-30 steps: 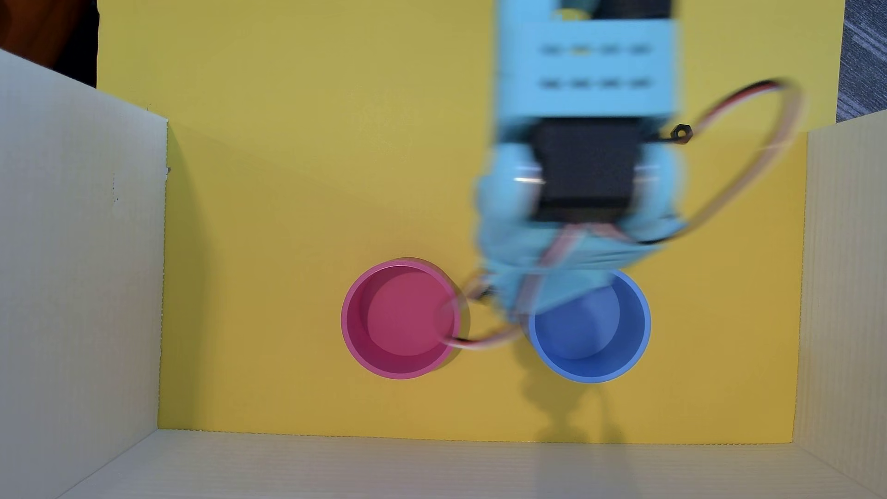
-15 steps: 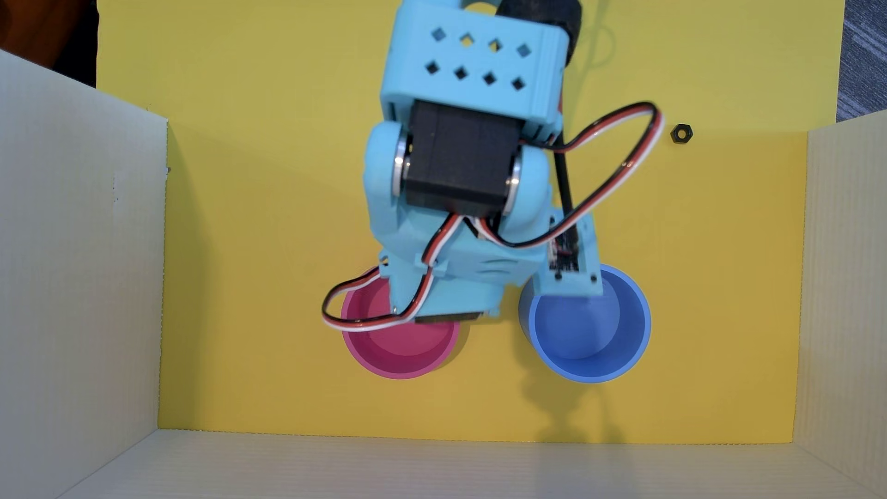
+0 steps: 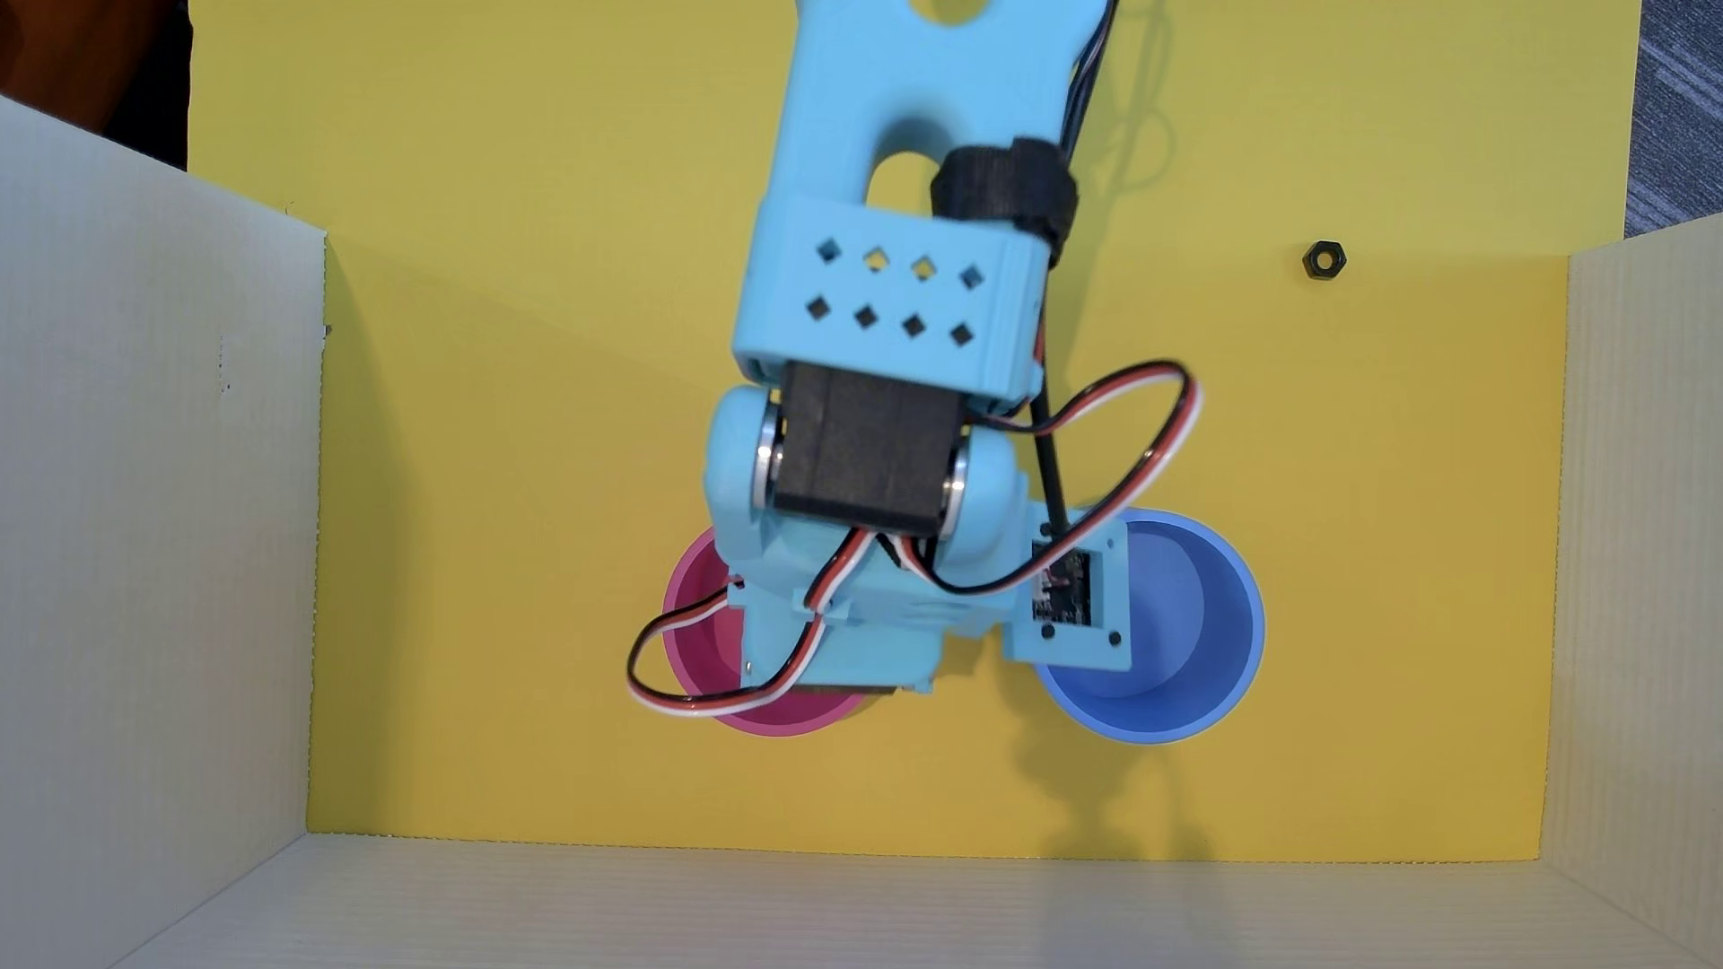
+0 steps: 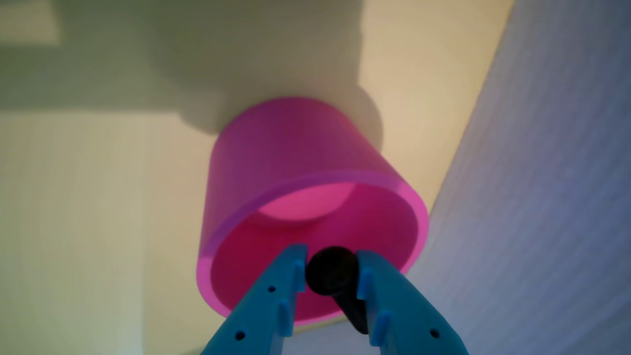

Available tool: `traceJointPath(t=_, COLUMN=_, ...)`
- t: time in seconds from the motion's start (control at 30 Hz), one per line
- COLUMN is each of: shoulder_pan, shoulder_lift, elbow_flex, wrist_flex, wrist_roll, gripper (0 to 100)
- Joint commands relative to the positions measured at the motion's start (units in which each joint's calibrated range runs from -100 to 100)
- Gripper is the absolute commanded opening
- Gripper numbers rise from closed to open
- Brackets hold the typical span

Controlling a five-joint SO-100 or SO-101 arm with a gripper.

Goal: Pick up the bolt and place it in the pink box

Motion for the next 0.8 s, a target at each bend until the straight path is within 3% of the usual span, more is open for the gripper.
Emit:
traceJointPath(t=0.0, shoulder_pan=0.52, shoulder_lift=-0.52, elbow_flex=-2.81, wrist_flex=0.13, wrist_roll=-0.19, gripper=1)
traceJointPath(t=0.33, shoulder_pan=1.69, shoulder_lift=-0.43, elbow_flex=-2.26, wrist_flex=0.04, wrist_roll=-2.07, gripper=2)
traceJointPath(t=0.57, shoulder_pan=1.62, shoulder_lift=-0.43, elbow_flex=-1.63, wrist_flex=0.21, wrist_roll=-3.06, gripper=23)
traceJointPath(t=0.63, shoulder_pan=1.62, shoulder_lift=-1.02, elbow_flex=0.00, wrist_flex=0.13, wrist_roll=-3.06, gripper=16)
traceJointPath(t=0.7, shoulder_pan=1.55, shoulder_lift=-1.19, elbow_flex=0.72, wrist_flex=0.13, wrist_roll=-3.06, gripper=2)
traceJointPath(t=0.77, shoulder_pan=1.18, shoulder_lift=-1.78, elbow_flex=1.72, wrist_flex=0.39, wrist_roll=-3.01, gripper=2)
